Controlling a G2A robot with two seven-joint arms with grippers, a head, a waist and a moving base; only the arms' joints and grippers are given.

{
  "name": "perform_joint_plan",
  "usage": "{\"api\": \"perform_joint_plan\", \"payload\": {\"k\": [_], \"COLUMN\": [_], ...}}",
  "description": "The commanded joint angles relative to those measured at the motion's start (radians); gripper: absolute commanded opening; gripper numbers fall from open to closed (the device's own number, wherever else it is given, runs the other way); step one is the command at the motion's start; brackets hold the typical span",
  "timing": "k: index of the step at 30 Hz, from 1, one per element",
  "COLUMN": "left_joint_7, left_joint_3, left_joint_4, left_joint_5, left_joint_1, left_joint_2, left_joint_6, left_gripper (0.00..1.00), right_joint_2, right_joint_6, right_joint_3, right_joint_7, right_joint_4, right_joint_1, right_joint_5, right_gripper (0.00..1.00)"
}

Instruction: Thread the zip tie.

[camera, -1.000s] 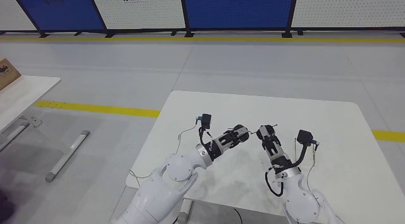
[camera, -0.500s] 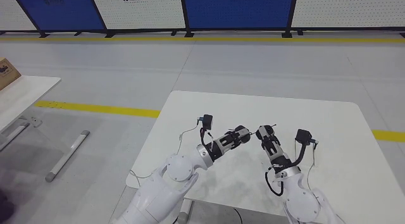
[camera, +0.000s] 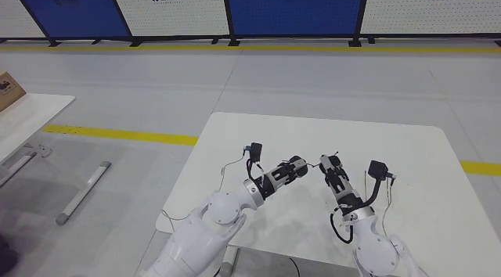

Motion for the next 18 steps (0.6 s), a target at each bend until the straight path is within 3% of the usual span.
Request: {"api": "perform_joint_plan", "payload": {"k": [1, 15, 16, 18], "left_joint_7": [0.002, 0.027, 0.029, 0.032], "left_joint_3": [0.002, 0.008, 0.008, 0.009], "left_joint_4": [-0.002, -0.004, -0.004, -0.005], "left_joint_5": [0.004, 0.008, 0.008, 0.006], "left_joint_1": [0.000, 0.004, 0.004, 0.005], "left_joint_2": [0.000, 0.002, 0.002, 0.002], "left_joint_6": [0.002, 0.012, 0.012, 0.011], "left_gripper": [0.00, 0.00, 0.00, 0.00], "right_joint_2": [0.000, 0.003, 0.003, 0.003], "right_joint_6": [-0.001, -0.004, -0.004, -0.005], "right_joint_3": [0.002, 0.005, 0.006, 0.011], "right_joint_7": [-0.004, -0.017, -0.020, -0.026], "right_joint_4": [-0.006, -0.017, -0.018, -0.022], "right_joint_1": [-0.007, -0.039, -0.041, -0.044], "right_joint_5": [-0.006, -0.109, -0.111, -0.111], "right_gripper": [0.28, 0.37, 0.36, 0.24]}}
